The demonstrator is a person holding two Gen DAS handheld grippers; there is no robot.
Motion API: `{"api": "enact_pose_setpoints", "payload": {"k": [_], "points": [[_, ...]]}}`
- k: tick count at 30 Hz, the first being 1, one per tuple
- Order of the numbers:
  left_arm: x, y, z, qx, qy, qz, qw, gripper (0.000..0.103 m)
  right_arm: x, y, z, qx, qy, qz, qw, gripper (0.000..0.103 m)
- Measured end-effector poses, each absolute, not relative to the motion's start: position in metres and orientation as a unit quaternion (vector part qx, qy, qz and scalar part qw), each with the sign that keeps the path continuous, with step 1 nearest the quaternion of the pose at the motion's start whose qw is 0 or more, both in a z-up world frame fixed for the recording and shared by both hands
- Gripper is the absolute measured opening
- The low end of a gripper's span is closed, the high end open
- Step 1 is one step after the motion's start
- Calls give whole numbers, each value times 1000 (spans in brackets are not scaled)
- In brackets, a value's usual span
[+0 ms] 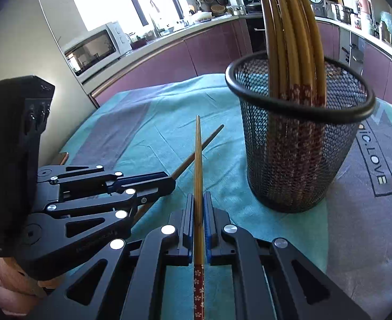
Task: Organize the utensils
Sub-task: 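Lift both held chopsticks upright off the cloth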
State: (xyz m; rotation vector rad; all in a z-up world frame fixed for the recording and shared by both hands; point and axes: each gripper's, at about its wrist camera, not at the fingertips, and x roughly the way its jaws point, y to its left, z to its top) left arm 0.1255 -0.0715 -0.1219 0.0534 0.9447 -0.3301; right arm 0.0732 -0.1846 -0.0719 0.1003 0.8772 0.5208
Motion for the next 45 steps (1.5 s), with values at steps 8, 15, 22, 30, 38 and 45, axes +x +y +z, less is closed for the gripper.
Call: {"api": "enact_pose_setpoints", "payload": {"k": [8, 15, 22, 30, 38, 45], "points": [[111, -65, -99, 9, 431, -176, 885, 8, 57, -197, -50, 48, 391, 261, 881, 6], [97, -59, -77, -4, 412, -194, 890, 8, 47, -206, -35, 56, 369, 267, 888, 6], [90, -59, -60, -13, 400, -204, 894, 8, 39, -217, -20, 63, 348, 267, 896, 6], [80, -63, -48, -16, 387, -213, 897, 8, 37, -225, -10, 67, 335, 263, 902, 6], [77, -65, -36, -16, 378, -218, 899, 8, 32, -232, -3, 70, 325, 258, 907, 6], [74, -67, -30, -16, 371, -220, 902, 8, 26, -239, 2, 73, 314, 253, 912, 6]]}}
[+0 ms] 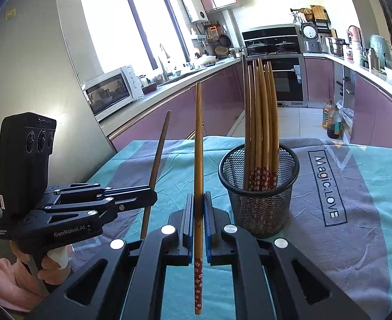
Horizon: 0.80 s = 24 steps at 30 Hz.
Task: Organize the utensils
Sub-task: 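Lift both held chopsticks upright off the cloth, then carry both upright chopsticks over the mesh holder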
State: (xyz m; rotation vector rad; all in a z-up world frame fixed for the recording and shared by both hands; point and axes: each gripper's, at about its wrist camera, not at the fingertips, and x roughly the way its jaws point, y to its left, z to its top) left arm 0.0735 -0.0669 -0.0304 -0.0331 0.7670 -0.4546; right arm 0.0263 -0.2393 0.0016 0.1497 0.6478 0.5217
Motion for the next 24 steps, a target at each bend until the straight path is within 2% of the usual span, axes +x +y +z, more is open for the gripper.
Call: {"api": "enact_pose_setpoints", "payload": {"k": [24], "points": [[69, -69, -7, -23, 348, -240, 906, 8, 26, -256, 23, 76, 281, 240, 926, 6]]}}
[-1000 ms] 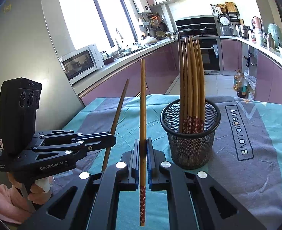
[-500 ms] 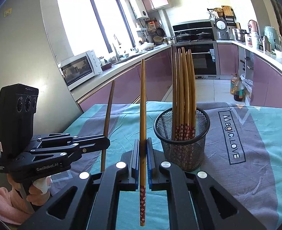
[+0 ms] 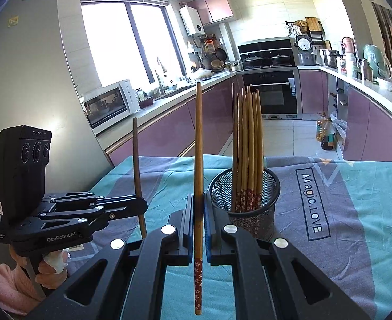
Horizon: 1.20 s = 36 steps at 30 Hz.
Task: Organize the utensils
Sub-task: 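Carry both upright chopsticks over the mesh holder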
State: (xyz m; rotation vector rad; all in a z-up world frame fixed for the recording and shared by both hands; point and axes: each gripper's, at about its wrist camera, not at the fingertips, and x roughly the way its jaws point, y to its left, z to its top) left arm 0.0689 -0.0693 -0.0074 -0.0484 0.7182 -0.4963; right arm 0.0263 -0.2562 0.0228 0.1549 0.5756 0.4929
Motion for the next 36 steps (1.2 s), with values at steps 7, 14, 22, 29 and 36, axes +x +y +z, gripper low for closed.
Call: {"api": "enact_pose_setpoints", "payload": {"k": [7, 14, 22, 29, 36], "points": [[71, -68, -5, -25, 343, -242, 908, 8, 27, -258, 24, 75, 276, 240, 928, 6], [70, -67, -1, -25, 336, -240, 910, 8, 28, -259, 26, 74, 273, 239, 929, 6], [70, -70, 3, -22, 330, -241, 912, 8, 31, -261, 29, 77, 268, 237, 930, 6], [70, -70, 5, -18, 325, -243, 914, 8, 35, -261, 30, 77, 264, 236, 932, 6], [67, -69, 15, -18, 312, -250, 916, 8, 37, -263, 37, 75, 255, 232, 936, 6]]}}
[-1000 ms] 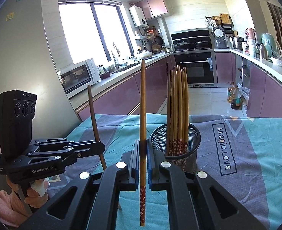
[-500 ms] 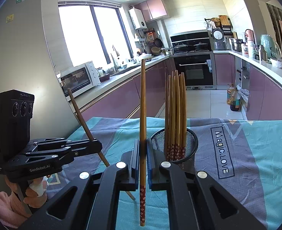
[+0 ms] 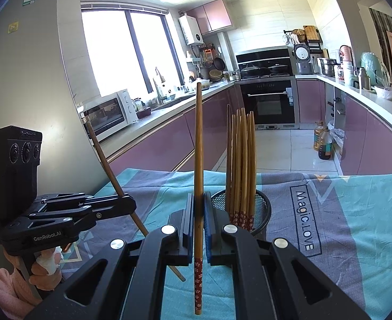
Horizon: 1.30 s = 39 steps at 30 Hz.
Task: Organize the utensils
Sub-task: 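Carry both upright chopsticks over the mesh holder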
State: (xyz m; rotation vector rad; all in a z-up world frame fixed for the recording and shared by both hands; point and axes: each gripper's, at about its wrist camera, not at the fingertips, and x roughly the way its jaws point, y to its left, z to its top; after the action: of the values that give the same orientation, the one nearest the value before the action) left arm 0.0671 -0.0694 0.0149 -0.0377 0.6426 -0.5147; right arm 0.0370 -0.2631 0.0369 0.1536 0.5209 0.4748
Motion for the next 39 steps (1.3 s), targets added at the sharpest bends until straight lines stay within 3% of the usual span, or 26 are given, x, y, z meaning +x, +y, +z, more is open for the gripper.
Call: {"api": "enact_pose_setpoints", "payload": {"k": [39], "points": [[52, -77, 91, -29, 219, -287, 932, 8, 74, -274, 72, 90, 212, 231, 945, 6]]}}
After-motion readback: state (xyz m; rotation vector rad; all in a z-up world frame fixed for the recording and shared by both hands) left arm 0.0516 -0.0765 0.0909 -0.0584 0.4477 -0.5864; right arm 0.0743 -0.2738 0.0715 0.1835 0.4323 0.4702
